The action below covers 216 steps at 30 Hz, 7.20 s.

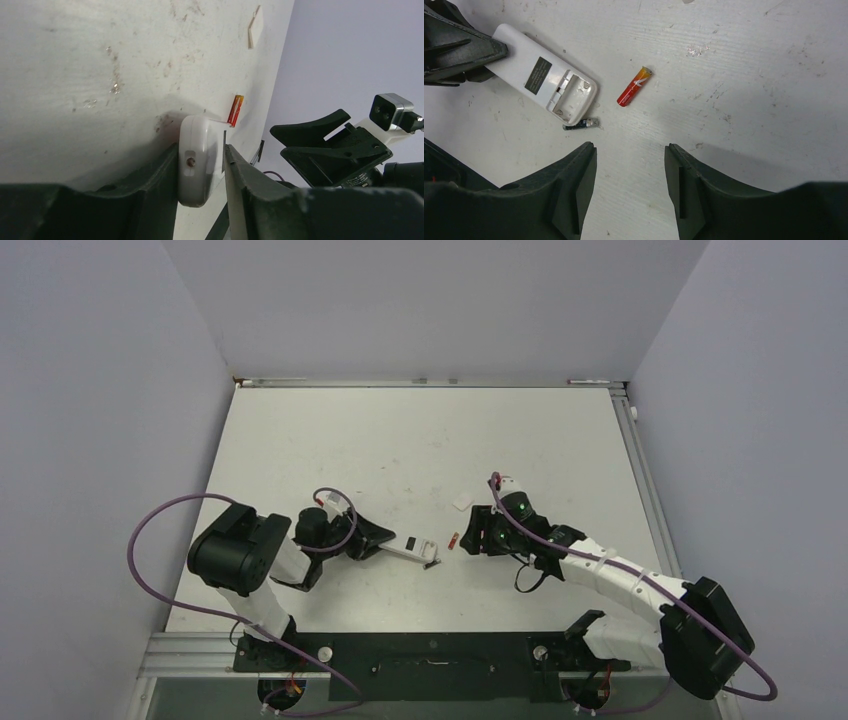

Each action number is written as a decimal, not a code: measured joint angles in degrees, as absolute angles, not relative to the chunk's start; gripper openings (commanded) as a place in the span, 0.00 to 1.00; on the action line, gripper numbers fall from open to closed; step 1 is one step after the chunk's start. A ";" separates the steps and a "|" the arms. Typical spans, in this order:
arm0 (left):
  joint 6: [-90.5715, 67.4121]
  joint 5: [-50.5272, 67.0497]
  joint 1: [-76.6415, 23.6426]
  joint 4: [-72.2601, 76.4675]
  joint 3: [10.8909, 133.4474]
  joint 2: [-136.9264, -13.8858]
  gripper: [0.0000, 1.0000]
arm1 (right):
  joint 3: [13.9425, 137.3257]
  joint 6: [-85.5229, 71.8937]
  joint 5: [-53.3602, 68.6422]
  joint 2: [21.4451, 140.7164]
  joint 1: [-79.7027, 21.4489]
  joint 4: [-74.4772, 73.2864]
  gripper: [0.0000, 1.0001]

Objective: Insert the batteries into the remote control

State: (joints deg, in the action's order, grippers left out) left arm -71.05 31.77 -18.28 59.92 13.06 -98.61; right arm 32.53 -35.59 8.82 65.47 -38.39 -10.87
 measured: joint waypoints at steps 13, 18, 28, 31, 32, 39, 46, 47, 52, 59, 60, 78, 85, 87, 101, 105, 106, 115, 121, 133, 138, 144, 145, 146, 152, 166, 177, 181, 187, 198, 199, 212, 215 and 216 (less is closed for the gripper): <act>-70.87 29.54 -18.28 56.77 8.58 -91.92 0.56 | 32.53 -36.69 8.14 68.07 -41.15 -9.78 0.52; -69.32 27.86 -18.28 50.04 8.10 -85.54 0.63 | 32.58 -36.73 7.40 68.27 -42.00 -9.78 0.53; -63.94 22.63 -18.31 25.76 10.17 -70.11 0.66 | 33.76 -36.88 5.67 69.28 -43.64 -9.96 0.53; -62.61 21.04 -18.33 19.64 11.11 -67.00 0.66 | 34.09 -36.86 5.10 69.28 -44.18 -10.09 0.53; -62.22 20.47 -18.33 17.58 11.40 -65.82 0.66 | 34.33 -36.88 4.89 69.28 -44.40 -10.26 0.53; -60.16 17.87 -18.81 7.18 13.50 -61.30 0.69 | 35.40 -36.88 3.60 69.63 -46.02 -10.37 0.53; -57.28 13.41 -19.27 -5.13 16.38 -56.71 0.69 | 36.14 -36.88 2.13 71.16 -48.05 -11.64 0.54; -56.86 12.82 -19.35 -6.55 16.82 -56.31 0.69 | 36.38 -36.88 1.93 71.16 -48.42 -11.79 0.54; -54.70 11.60 -19.86 -10.85 19.90 -56.18 0.59 | 38.04 -37.21 0.71 71.31 -51.31 -11.88 0.50; -50.24 10.83 -20.08 -11.97 27.05 -60.42 0.25 | 39.62 -38.83 -0.64 74.48 -55.79 -11.33 0.18; -49.34 10.48 -20.10 -11.99 28.03 -61.08 0.21 | 39.72 -39.22 -0.73 75.16 -56.40 -11.18 0.11; -45.84 11.40 -20.73 -3.16 31.05 -76.07 0.00 | 43.18 -43.20 -1.02 87.35 -62.35 -5.67 0.09; -45.78 11.16 -22.13 0.56 31.22 -81.12 0.00 | 44.21 -44.23 -0.69 91.68 -62.35 -3.40 0.09; -45.71 11.14 -22.61 0.75 31.33 -82.24 0.00 | 44.71 -44.27 -0.73 92.71 -62.35 -3.18 0.08; -44.77 11.09 -24.47 1.15 31.31 -83.13 0.00 | 47.68 -44.42 -5.26 95.88 -62.26 -3.22 0.08; -44.77 11.09 -25.17 1.15 30.41 -82.15 0.00 | 48.01 -44.42 -6.15 96.25 -62.13 -3.25 0.08; -44.80 11.07 -25.39 1.15 30.09 -81.80 0.00 | 48.01 -44.42 -6.28 96.25 -62.02 -3.29 0.08; -46.35 11.40 -27.40 1.15 26.39 -77.76 0.00 | 48.40 -44.21 -7.18 96.44 -61.14 -3.60 0.08; -46.54 11.35 -27.77 0.56 24.69 -75.26 0.00 | 48.82 -43.75 -7.25 96.44 -61.10 -4.67 0.09; -46.48 10.68 -27.79 -2.04 24.56 -72.73 0.07 | 50.37 -40.40 -10.07 90.80 -61.10 -11.86 0.26; -46.35 10.50 -27.79 -2.96 24.56 -71.81 0.24 | 50.52 -38.57 -11.92 86.02 -59.77 -15.11 0.37; -46.30 10.70 -27.81 -3.29 24.56 -70.35 0.43 | 50.52 -38.33 -14.35 83.85 -56.49 -18.26 0.47; -46.30 10.70 -27.81 -3.27 24.56 -69.82 0.44 | 50.52 -38.72 -14.72 83.85 -56.23 -18.48 0.48; -46.33 10.70 -27.81 -3.27 24.56 -69.21 0.46 | 50.41 -39.31 -15.05 83.85 -56.12 -18.61 0.49; -46.30 10.39 -27.81 -3.40 24.56 -65.14 0.50 | 49.04 -44.38 -16.78 83.94 -56.14 -18.59 0.50; -46.26 9.39 -27.81 -4.84 24.10 -59.94 0.53 | 48.73 -57.93 -24.25 88.31 -56.38 -19.62 0.41; -46.24 9.52 -27.81 -4.95 23.70 -59.68 0.53 | 49.78 -64.03 -26.98 91.72 -56.64 -21.96 0.37; -46.24 9.80 -27.81 -4.95 23.70 -59.68 0.53 | 50.98 -65.12 -27.07 94.02 -56.73 -23.00 0.37; -46.15 10.33 -27.77 -4.93 23.70 -59.68 0.53 | 52.31 -65.98 -27.35 95.48 -56.75 -23.94 0.35; -46.00 10.83 -27.75 -4.89 23.24 -59.66 0.53 | 54.19 -66.81 -28.32 98.17 -57.08 -24.75 0.29; -45.98 10.87 -27.75 -4.89 23.18 -59.66 0.53 | 54.28 -66.83 -28.29 98.26 -57.10 -24.80 0.28; -45.98 11.18 -27.75 -4.86 23.11 -59.70 0.53 | 54.41 -66.98 -28.49 98.30 -57.82 -25.91 0.12; -45.98 11.18 -27.75 -4.86 23.11 -59.70 0.53 | 54.68 -66.98 -28.49 98.41 -57.93 -26.33 0.09; -45.98 11.18 -27.77 -4.89 23.11 -59.70 0.53 | 54.74 -66.96 -28.49 98.43 -58.06 -26.39 0.09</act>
